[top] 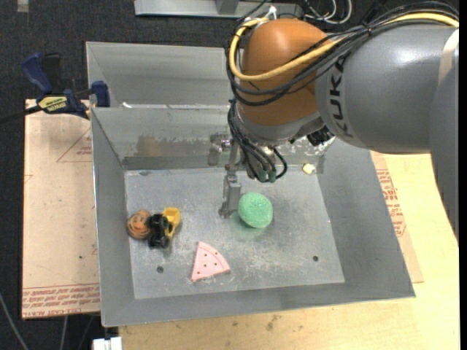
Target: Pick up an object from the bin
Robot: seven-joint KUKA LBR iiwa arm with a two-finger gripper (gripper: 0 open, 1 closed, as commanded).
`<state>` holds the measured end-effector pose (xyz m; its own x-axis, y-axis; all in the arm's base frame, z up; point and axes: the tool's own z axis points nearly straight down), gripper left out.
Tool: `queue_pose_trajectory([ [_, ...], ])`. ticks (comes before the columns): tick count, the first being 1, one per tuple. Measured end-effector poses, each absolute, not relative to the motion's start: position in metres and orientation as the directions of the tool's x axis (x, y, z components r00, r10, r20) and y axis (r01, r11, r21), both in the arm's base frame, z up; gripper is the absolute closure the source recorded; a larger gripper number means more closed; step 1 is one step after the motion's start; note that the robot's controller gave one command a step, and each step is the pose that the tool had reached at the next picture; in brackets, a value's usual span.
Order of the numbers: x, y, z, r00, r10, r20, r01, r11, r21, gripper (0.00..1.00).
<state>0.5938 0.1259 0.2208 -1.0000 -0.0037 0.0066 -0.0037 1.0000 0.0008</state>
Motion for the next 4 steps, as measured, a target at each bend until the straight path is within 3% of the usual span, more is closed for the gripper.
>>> queue_pose_trajectory([
  [1,0.595,0.125,0.226,-1.0,-0.002,-0.001,-0.002,1.0,0.002,0.0],
  [2,0.602,0.138,0.182,-0.998,-0.058,-0.009,-0.058,0.998,0.002,0.0],
  [3,0.586,0.161,0.113,-0.997,-0.071,-0.004,-0.071,0.997,0.002,0.0],
  [4,0.617,0.167,0.082,-0.996,-0.087,-0.003,-0.087,0.996,0.002,0.0],
])
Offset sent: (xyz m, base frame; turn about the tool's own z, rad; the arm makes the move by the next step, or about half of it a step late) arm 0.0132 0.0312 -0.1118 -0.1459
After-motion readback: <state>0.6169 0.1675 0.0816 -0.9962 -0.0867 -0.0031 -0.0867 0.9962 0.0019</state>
